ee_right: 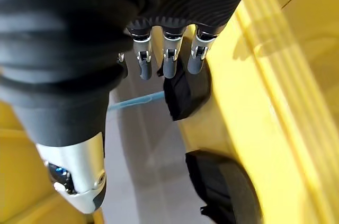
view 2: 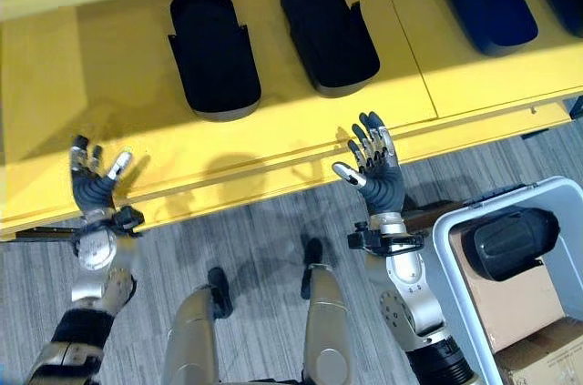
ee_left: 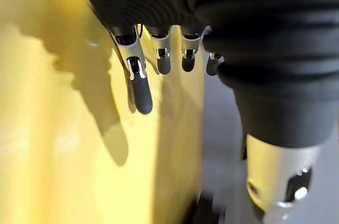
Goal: Move parts from the plastic box to the shelf.
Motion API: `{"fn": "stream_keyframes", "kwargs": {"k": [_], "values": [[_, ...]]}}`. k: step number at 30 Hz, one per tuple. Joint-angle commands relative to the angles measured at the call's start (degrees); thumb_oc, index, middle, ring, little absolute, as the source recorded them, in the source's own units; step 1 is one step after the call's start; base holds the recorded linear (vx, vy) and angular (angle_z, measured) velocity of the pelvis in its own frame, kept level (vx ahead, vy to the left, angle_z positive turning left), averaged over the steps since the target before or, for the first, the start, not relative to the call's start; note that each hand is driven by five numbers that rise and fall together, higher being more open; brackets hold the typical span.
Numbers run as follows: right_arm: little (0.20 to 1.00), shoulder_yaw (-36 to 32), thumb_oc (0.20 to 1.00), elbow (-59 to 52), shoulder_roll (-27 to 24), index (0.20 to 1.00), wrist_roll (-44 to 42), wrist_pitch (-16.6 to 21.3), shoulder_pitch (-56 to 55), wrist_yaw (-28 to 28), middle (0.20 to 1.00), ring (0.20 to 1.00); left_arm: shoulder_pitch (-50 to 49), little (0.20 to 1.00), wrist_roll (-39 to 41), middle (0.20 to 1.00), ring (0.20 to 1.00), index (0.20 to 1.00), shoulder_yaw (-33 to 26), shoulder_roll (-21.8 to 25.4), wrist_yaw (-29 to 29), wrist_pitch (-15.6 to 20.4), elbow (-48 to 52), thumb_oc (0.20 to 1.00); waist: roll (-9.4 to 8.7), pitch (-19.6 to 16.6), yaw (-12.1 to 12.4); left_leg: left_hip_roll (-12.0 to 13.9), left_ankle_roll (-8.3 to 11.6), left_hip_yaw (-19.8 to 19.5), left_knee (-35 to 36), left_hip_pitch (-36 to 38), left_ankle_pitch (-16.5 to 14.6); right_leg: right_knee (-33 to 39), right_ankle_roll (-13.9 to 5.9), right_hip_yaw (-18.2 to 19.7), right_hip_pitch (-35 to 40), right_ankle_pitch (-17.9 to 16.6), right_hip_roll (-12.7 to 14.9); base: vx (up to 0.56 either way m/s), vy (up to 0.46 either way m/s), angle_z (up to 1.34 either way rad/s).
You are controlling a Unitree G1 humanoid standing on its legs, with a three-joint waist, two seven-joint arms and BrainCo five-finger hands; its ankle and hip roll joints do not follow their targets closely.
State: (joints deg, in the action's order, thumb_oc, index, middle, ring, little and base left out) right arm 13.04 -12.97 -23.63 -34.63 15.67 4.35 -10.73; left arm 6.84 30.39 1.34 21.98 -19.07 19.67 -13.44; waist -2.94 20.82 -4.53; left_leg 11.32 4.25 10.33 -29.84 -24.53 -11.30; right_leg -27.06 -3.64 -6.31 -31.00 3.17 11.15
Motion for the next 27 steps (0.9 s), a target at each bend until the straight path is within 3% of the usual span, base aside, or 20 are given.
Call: {"fn": "stream_keyframes", "kwargs": {"k": [1,2,4,11,16,22,23,24,25,27], "values": [[1.0,-3.6,1.0,-1.3,-1.5,1.0,0.7,1.3,-1.4,2.5,1.0,1.0,-5.4,1.0,1.5,1.0,1.0,1.0,5.0,1.9,8.3,-2.8,0.9,1.0,0.21,-2.4,0.0,0.6,0.99,-3.6,7.9,-0.4,11.3,0.9,-1.62,-1.6,5.8,-0.6,-1.1,0.01,-0.095,0.16],[1.0,-4.2,1.0,1.0,-1.8,1.0,1.3,0.3,-2.7,3.1,1.0,1.0,-8.4,1.0,2.5,1.0,1.0,1.0,7.4,2.6,12.4,-4.1,3.0,1.0,0.63,-3.3,0.0,0.8,0.8,-3.7,12.1,2.4,14.6,4.2,-1.22,-2.8,8.8,-2.1,-2.0,0.0,-0.088,0.18],[1.0,-5.2,1.0,2.3,-2.1,1.0,1.6,-0.5,-5.1,4.5,1.0,1.0,-12.7,1.0,3.7,1.0,1.0,1.0,9.4,3.7,16.3,-5.2,6.6,1.0,1.27,-5.1,-0.3,1.7,1.18,-3.3,18.3,7.9,17.2,7.7,-1.49,-3.4,12.9,-2.3,-3.2,0.08,-0.079,0.18],[1.0,-6.3,1.0,7.0,-3.2,1.0,3.6,-2.8,-12.1,7.6,1.0,1.0,-17.8,1.0,5.9,1.0,1.0,1.0,12.3,4.5,22.6,-7.1,10.9,1.0,2.57,-10.4,-1.1,4.5,3.49,-0.6,29.3,18.1,23.5,16.2,-1.42,-4.6,21.6,-2.4,-6.0,0.08,-0.076,-0.06],[1.0,-5.8,1.0,8.2,-3.5,1.0,3.9,-3.7,-14.5,8.6,1.0,1.0,-19.8,1.0,5.9,1.0,1.0,1.0,12.9,2.6,23.0,-8.5,9.9,1.0,3.59,-13.9,-1.4,7.1,4.93,0.5,32.1,21.6,28.3,19.2,-0.12,-4.1,25.4,-1.6,-8.8,0.03,-0.123,-0.1],[1.0,-7.0,1.0,7.0,-4.7,1.0,3.7,-3.7,-16.8,9.9,1.0,1.0,-19.9,1.0,5.4,1.0,1.0,1.0,13.6,1.3,23.6,-8.7,9.3,1.0,3.4,-14.5,-1.7,8.0,5.15,2.2,30.7,21.9,32.2,21.5,1.77,-4.2,28.4,-1.0,-10.6,-0.01,-0.139,-0.08],[1.0,-7.7,1.0,7.3,-4.8,1.0,3.7,-3.7,-17.3,9.6,1.0,1.0,-19.4,1.0,5.2,1.0,1.0,1.0,13.9,1.2,23.8,-8.7,8.8,1.0,2.87,-14.7,-2.4,7.3,5.47,4.1,30.1,22.0,30.8,22.5,1.7,-4.3,29.3,-0.6,-10.3,-0.03,-0.114,0.09],[1.0,-8.1,1.0,7.7,-4.7,1.0,3.9,-4.1,-18.1,9.5,1.0,1.0,-19.4,1.0,5.0,1.0,1.0,1.0,14.1,0.9,24.2,-8.8,8.1,1.0,2.2,-14.9,-2.2,4.0,3.29,5.6,29.5,21.1,27.8,24.7,1.62,-4.8,29.7,-2.4,-10.0,0.0,-0.085,0.25],[1.0,-8.2,1.0,7.9,-4.6,1.0,4.0,-4.1,-18.2,9.6,1.0,1.0,-19.4,1.0,4.9,1.0,1.0,1.0,14.0,0.8,24.1,-8.6,8.2,1.0,1.78,-15.0,-1.8,1.2,2.15,4.2,29.4,20.6,25.4,26.0,1.18,-4.4,30.0,-3.5,-9.5,-0.03,-0.04,0.47],[1.0,-7.8,1.0,8.4,-4.2,1.0,4.3,-4.1,-17.4,9.9,1.0,1.0,-19.7,1.0,3.9,1.0,1.0,1.0,13.6,0.7,23.9,-8.3,8.8,1.0,0.89,-15.1,-0.2,-7.4,-0.59,-5.2,28.9,18.6,20.4,28.5,0.4,-2.6,29.7,-5.9,-9.4,0.03,-0.018,0.06]]}}
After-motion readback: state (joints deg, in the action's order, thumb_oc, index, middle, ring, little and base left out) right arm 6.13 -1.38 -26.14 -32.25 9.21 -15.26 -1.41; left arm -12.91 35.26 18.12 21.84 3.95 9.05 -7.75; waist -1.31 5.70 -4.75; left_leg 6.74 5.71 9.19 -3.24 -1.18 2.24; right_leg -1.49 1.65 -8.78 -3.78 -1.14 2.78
